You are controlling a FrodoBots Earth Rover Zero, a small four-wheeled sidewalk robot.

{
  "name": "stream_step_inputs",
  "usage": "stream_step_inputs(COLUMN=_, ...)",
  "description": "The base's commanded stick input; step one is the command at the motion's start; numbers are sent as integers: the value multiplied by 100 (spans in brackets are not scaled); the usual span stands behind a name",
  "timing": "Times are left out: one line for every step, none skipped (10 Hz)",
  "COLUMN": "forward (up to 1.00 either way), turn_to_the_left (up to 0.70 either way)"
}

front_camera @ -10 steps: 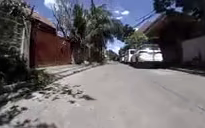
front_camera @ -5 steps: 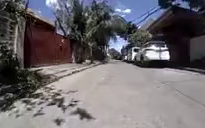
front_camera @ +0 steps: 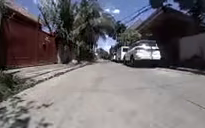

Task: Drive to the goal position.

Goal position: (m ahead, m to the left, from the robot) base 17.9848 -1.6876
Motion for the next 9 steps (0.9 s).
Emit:
stream_step_inputs(forward=100, turn_to_the_left=0)
stream_step_inputs(forward=100, turn_to_the_left=0)
stream_step_inputs(forward=100, turn_to_the_left=2)
stream_step_inputs(forward=100, turn_to_the_left=4)
stream_step_inputs(forward=100, turn_to_the_left=8)
stream_step_inputs(forward=100, turn_to_the_left=16)
stream_step_inputs(forward=100, turn_to_the_left=15)
stream_step_inputs(forward=100, turn_to_the_left=-40)
stream_step_inputs(forward=100, turn_to_the_left=-40)
